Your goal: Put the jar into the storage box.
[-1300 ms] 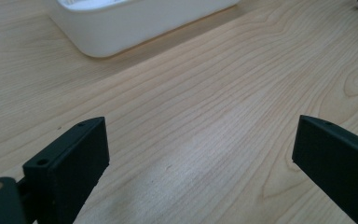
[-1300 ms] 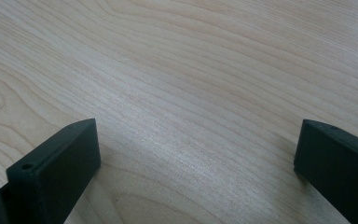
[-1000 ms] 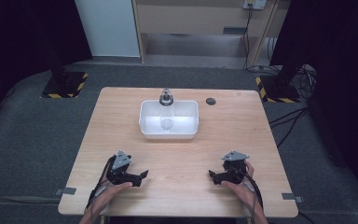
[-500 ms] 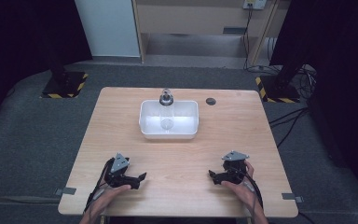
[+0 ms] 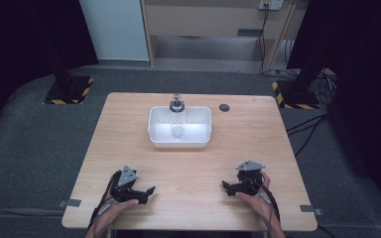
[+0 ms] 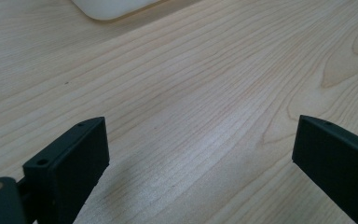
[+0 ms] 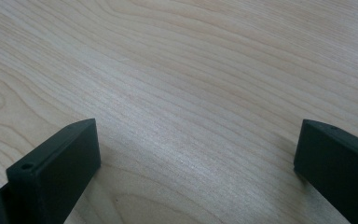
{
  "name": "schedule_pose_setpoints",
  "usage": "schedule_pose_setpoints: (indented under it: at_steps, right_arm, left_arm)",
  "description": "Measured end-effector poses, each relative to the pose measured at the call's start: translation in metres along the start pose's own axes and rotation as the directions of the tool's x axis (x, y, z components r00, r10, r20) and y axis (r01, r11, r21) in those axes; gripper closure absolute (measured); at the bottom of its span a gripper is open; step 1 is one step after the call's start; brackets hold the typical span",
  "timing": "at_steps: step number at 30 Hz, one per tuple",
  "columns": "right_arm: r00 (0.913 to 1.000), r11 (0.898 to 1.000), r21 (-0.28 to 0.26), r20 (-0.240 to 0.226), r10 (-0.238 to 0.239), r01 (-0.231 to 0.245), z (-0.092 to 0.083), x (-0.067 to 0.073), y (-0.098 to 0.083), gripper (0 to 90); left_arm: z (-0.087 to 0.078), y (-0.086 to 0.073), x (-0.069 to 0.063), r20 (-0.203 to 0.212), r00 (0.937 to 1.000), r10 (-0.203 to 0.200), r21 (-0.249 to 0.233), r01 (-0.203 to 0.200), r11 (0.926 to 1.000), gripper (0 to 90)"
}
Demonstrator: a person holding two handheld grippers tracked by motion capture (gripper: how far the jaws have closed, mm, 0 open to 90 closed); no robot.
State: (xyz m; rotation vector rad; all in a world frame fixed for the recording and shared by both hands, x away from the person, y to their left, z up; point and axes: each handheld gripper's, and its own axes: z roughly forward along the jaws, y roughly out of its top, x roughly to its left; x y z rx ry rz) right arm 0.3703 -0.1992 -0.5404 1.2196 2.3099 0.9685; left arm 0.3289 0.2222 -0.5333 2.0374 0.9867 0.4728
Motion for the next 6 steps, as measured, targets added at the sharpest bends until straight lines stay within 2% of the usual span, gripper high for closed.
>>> schedule_pose_setpoints:
  at_steps: [6]
  right_arm:
    - [1.0000, 1.000, 0.000, 0.000, 0.000, 0.000, 0.0000, 0.0000, 0.0000, 0.3]
  left_arm:
    - [0.0003, 0.0000, -0.0003, -0.001, 1.0000, 0.002, 0.004, -0.002, 1.0000, 2.3]
